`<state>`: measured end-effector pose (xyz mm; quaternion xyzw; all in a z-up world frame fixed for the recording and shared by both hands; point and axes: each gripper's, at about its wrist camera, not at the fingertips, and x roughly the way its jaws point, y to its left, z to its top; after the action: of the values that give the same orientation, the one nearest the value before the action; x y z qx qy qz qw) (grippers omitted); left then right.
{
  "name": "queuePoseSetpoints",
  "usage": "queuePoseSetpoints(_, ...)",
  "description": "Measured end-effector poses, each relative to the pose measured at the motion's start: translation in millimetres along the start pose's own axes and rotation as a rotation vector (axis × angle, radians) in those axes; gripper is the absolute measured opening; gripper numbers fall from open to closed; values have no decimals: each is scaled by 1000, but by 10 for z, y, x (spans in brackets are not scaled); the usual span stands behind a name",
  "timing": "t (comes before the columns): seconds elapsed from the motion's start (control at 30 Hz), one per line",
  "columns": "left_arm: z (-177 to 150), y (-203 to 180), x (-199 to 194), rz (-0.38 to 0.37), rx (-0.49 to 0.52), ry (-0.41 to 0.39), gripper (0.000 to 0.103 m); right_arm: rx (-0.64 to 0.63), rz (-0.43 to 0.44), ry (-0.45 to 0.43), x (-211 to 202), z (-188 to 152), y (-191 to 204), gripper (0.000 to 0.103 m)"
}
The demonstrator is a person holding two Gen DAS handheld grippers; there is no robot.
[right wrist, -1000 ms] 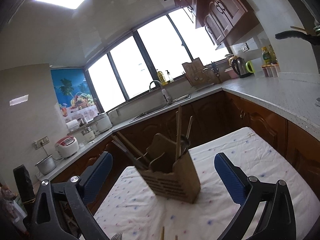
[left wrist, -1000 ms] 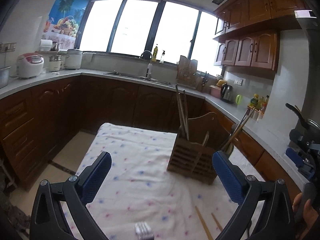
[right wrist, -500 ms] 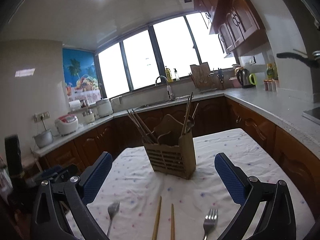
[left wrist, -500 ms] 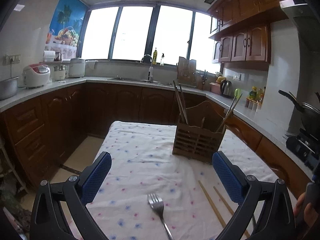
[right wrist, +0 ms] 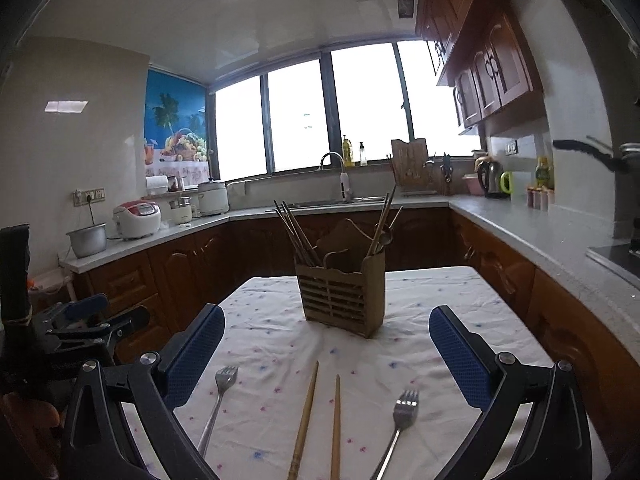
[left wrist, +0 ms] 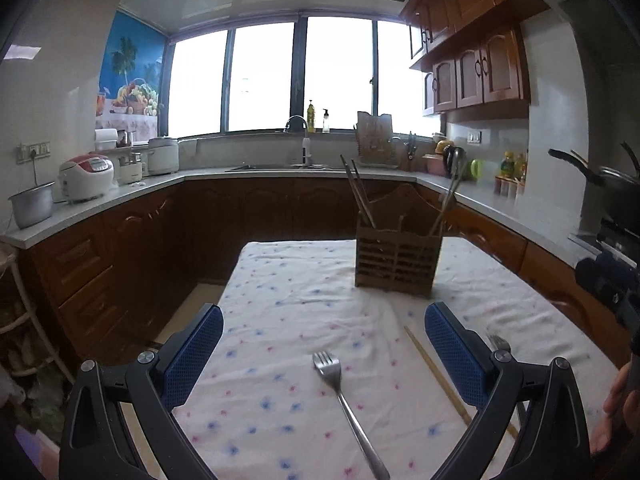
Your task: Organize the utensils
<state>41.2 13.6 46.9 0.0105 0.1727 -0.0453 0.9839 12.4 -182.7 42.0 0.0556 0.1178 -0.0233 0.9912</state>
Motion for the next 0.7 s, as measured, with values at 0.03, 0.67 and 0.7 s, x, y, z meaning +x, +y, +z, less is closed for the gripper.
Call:
queuePoseSetpoints(0.03, -40, -6, -23, -1, -3, -1, 102, 4, -1, -12, -39, -40, 4, 103)
queuePoseSetpoints(0.67, -358, 113, -57, 39, -22, -21, 102, -10, -24, 7, -25, -539, 87, 103)
queuePoseSetpoints(0.7, -367, 104, -59, 43, -21, -22, 102, -10, -25, 4, -29, -544, 85, 103)
